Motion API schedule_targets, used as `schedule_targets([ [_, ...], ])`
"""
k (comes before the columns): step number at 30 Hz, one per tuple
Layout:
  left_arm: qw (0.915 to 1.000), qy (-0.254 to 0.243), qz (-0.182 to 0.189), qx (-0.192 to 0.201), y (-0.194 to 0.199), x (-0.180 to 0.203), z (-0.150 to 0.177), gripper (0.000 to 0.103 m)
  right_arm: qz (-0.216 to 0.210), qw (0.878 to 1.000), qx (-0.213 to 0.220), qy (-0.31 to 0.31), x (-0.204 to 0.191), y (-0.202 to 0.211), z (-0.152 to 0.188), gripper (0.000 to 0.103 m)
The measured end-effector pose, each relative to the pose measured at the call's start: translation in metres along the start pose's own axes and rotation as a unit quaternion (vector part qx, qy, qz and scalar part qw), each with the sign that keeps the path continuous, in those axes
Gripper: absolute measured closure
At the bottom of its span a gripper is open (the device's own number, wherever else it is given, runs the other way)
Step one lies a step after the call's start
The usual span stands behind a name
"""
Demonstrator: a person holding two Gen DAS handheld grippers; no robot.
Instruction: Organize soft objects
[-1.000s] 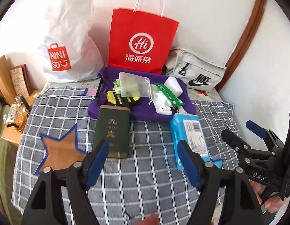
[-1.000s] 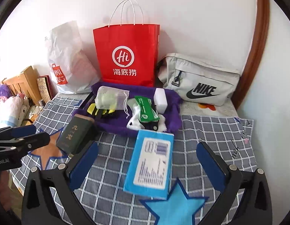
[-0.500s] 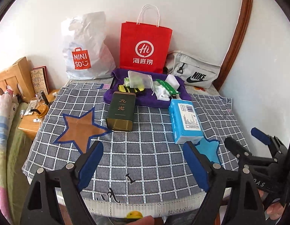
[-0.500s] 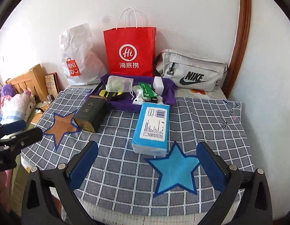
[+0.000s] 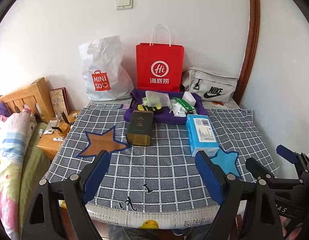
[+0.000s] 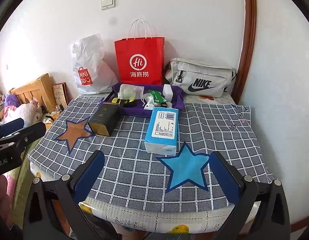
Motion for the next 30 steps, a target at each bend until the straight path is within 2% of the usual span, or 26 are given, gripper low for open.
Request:
schedule_targets([
  [7, 1.0, -0.003, 0.004, -0.007, 0.002, 0.003, 0.011, 0.016, 0.005, 1.0, 0.003, -0.011, 0.008, 0.01, 0.007, 0.0],
  [30, 1.0, -0.005, 0.006, 0.004, 0.014, 0.005, 0.014, 0.016, 0.004, 1.0, 0.01, -0.009, 0.005, 0.022, 0.01, 0.0],
])
Point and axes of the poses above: each gripper's, at about its wrist camera, not at the fingertips, and y roughly against the way its jaws point, x to its right, z to its underside, the point moved 7 cm from there along -y, roughly the way its jaws point, and after that the axes turned 11 degrees about y, right-handed, at the moved point
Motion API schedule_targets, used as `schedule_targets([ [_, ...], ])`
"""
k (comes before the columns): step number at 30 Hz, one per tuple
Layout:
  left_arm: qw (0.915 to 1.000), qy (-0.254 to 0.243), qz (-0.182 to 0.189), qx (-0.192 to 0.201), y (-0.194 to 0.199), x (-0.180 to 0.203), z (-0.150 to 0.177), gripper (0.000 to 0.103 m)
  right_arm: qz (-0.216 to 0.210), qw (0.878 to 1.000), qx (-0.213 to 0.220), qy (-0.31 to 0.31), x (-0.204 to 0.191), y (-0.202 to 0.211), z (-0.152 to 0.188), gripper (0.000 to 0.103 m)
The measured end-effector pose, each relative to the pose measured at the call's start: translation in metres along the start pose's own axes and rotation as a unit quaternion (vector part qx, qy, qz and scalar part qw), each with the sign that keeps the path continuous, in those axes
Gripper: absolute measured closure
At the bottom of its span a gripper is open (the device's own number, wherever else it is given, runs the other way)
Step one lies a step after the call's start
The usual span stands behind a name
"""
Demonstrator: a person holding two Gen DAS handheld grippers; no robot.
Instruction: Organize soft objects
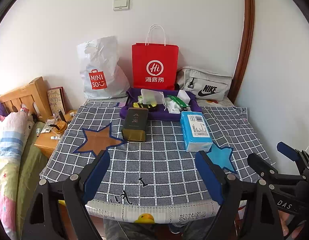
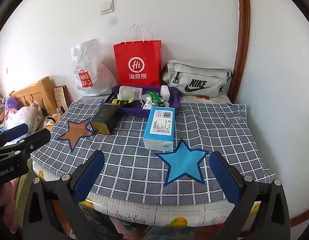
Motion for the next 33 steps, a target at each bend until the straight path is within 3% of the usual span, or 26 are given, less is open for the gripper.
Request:
schedule_targets([
  [33, 1.0, 0.003, 0.001, -0.001, 0.001, -0.0012, 0.0006, 0.016, 0.001, 1.0, 0.008, -0.008, 0.0004, 0.0073, -0.0008, 0.0],
])
Point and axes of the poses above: each gripper's, at about its wrist camera, not at the fingertips, and y roughly against the way its jaws point, x to its right, z to its underside, the point moved 7 cm from there along -y, roughly the way its jaws point, and after that the axes turned 11 degrees about y, right-handed, at the moved point
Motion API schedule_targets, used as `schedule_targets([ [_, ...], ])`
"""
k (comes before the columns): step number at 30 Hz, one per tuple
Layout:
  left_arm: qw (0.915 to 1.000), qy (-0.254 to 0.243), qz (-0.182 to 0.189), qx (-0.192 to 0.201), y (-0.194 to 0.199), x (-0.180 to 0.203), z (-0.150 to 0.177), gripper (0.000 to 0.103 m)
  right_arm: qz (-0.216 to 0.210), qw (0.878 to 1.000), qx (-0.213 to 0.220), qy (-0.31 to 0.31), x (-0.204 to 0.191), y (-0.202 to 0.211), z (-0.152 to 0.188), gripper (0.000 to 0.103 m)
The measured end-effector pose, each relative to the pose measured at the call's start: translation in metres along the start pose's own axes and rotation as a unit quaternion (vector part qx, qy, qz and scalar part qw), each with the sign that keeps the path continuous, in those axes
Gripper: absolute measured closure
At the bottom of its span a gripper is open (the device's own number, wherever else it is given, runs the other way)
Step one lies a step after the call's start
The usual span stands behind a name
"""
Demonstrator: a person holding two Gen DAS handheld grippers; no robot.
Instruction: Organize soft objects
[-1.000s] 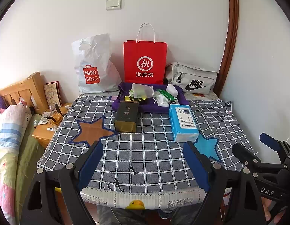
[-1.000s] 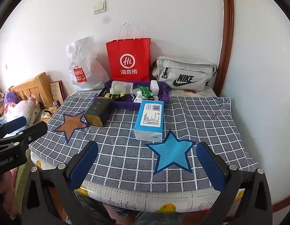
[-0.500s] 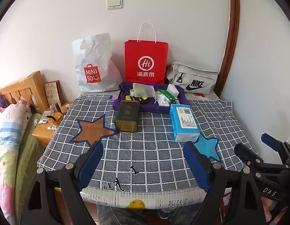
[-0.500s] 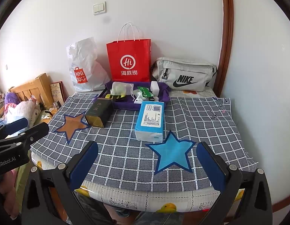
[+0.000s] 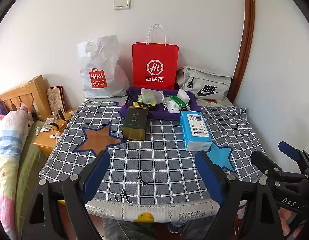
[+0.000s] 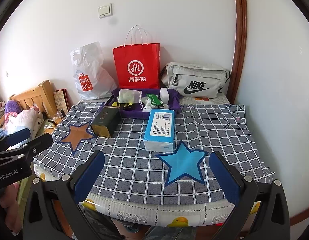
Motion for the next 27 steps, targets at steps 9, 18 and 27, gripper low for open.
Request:
schedule_targets([
  [9, 1.0, 0.001, -0.001, 0.002, 0.002, 0.0001, 0.0017, 0.016, 0.0, 1.0, 0.001, 0.001, -0.0001, 0.0008, 0.0, 0.0],
  [18, 1.0, 0.001, -0.001, 0.002, 0.0025, -0.0002, 0.0011, 0.016, 0.003, 1.0, 0.004, 0.001, 0.0007, 0.0033, -0.0014, 0.0],
  [27, 1.0, 0.001, -0.002, 0.003, 0.0036, 0.0005, 0.0007, 0.016, 0.006, 1.0, 0.007, 0.002, 0.0013, 0.005, -0.0033, 0.0],
])
Point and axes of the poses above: each gripper's, at about its wrist camera, not at the fingertips, and y roughly against the way its jaws point, x to its right, z to its underside, the point moved 7 cm from there along -y, roughly the way its jaws point, and after that the axes turned 11 degrees about y, right-handed, at the moved point
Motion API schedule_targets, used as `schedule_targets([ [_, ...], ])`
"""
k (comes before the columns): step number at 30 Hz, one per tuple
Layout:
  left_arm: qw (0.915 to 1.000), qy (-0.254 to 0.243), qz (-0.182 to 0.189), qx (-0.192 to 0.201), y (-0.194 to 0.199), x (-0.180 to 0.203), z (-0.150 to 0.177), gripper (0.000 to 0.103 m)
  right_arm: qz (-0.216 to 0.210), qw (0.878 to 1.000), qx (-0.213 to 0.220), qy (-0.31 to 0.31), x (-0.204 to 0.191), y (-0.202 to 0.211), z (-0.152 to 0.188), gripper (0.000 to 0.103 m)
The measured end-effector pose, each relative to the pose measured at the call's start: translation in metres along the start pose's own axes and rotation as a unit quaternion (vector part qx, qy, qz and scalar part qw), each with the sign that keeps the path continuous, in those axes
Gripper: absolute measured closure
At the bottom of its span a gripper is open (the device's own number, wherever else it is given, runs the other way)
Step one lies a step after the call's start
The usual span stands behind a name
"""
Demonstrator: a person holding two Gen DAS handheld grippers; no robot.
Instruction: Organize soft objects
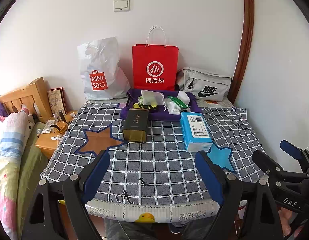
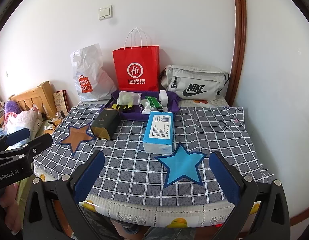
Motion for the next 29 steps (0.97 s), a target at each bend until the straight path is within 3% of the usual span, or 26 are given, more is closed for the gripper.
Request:
schedule_targets([
  [29, 0.9999, -0.01, 0.001, 0.0, -0.0054, 0.0019, -0.0062, 0.016, 0.002, 1.0, 0.003, -0.001, -0.0009, 0.0023, 0.0025, 0.0],
])
Point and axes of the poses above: each gripper's, at about its wrist camera, not at the fingertips, and y roughly against the way its jaws point, x to its right, z to its underside, the point moved 7 cm from there along -y, roughly the way its jaws point, and after that the axes turned 11 degrees about y, right-handed, at the moved point
